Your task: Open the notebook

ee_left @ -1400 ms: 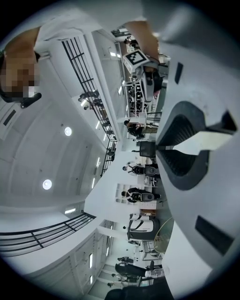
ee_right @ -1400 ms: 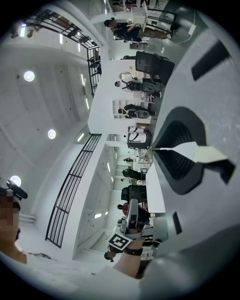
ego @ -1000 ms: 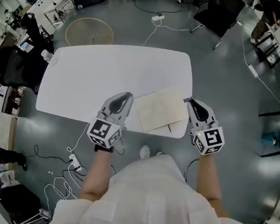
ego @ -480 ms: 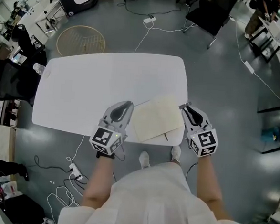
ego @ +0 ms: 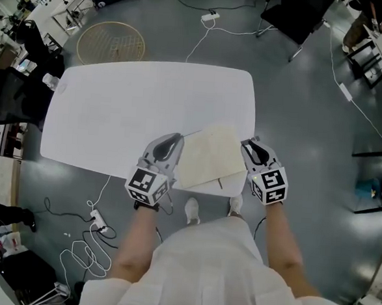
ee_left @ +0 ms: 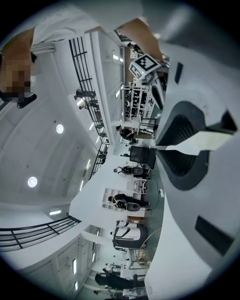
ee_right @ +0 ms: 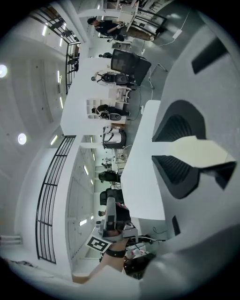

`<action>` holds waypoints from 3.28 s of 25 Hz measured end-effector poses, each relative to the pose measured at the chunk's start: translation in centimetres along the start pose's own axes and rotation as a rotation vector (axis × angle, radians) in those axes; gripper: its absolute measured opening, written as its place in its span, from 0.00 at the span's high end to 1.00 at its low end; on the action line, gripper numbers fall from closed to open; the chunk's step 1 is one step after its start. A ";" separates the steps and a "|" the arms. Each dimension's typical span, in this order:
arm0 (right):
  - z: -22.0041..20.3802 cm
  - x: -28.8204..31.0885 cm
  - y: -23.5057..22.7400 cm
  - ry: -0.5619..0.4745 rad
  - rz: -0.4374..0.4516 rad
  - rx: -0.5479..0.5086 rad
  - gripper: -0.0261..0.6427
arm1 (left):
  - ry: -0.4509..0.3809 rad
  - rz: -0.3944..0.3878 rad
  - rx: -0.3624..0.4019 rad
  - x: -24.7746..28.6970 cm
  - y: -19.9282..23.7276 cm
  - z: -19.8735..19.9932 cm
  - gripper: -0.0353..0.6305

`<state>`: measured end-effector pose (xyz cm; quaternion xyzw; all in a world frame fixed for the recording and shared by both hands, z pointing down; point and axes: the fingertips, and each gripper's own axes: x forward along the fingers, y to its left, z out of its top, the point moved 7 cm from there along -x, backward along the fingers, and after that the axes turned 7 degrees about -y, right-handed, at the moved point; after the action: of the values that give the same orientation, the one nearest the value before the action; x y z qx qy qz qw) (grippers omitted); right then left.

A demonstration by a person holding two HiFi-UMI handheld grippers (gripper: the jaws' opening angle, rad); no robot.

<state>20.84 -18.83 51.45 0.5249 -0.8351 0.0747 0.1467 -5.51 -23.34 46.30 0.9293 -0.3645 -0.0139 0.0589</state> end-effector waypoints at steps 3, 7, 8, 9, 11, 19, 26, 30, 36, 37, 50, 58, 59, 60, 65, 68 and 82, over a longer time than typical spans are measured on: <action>-1.1 0.7 -0.6 0.037 0.007 -0.003 0.81 | 0.008 0.012 -0.008 0.7 -0.1 -0.7 0.91; -3.3 2.1 -0.9 0.105 0.012 0.017 0.80 | 0.028 0.014 -0.017 1.4 -0.1 -1.8 0.91; -3.9 2.6 -0.9 0.125 0.012 0.023 0.80 | 0.033 0.011 -0.016 1.6 0.0 -2.1 0.91; -4.6 3.1 -0.9 0.146 0.013 0.027 0.80 | 0.038 0.010 -0.014 1.7 0.1 -2.4 0.91; -5.9 3.7 -0.6 0.193 0.023 0.036 0.80 | 0.053 0.015 -0.014 1.6 -0.1 -2.9 0.91; -8.9 4.8 -2.2 0.318 0.014 0.037 0.79 | 0.096 -0.002 -0.010 3.3 -0.8 -4.2 0.91; -11.1 6.0 -3.2 0.431 0.016 0.122 0.79 | 0.128 -0.022 -0.012 4.0 -1.4 -5.2 0.91; -11.8 6.7 -3.4 0.486 0.000 0.158 0.79 | 0.133 -0.025 -0.013 4.0 -1.3 -5.4 0.91; -12.6 7.6 -3.1 0.544 -0.007 0.180 0.79 | 0.132 -0.022 -0.011 3.6 -0.5 -5.4 0.91; -12.9 7.8 -3.0 0.553 -0.004 0.187 0.79 | 0.131 -0.021 -0.012 3.5 -0.4 -5.5 0.91; -13.2 8.3 -2.8 0.622 -0.022 0.160 0.84 | 0.118 -0.017 -0.010 3.0 0.0 -5.1 0.91; -11.7 7.6 -2.0 0.602 -0.082 0.059 0.92 | 0.109 -0.006 -0.010 2.3 0.1 -4.8 0.91; -11.6 7.4 -2.0 0.595 -0.083 0.063 0.92 | 0.106 -0.005 -0.009 2.3 0.1 -4.7 0.91; -11.3 7.3 -2.0 0.586 -0.083 0.066 0.92 | 0.103 -0.005 -0.007 2.3 0.1 -4.6 0.91; -10.3 7.2 -0.9 0.560 -0.095 0.052 0.94 | 0.091 -0.005 -0.007 1.7 0.7 -4.4 0.91; -9.7 6.6 -0.4 0.553 -0.094 0.036 0.94 | 0.085 -0.006 -0.005 1.5 0.4 -4.1 0.91; -3.7 6.1 6.1 0.459 0.028 -0.028 0.95 | 0.059 0.021 -0.001 -1.9 1.7 -3.0 0.91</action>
<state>13.54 -20.36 57.14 0.4802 -0.7881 0.1825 0.3392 -7.81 -23.01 49.42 0.9253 -0.3725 0.0137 0.0700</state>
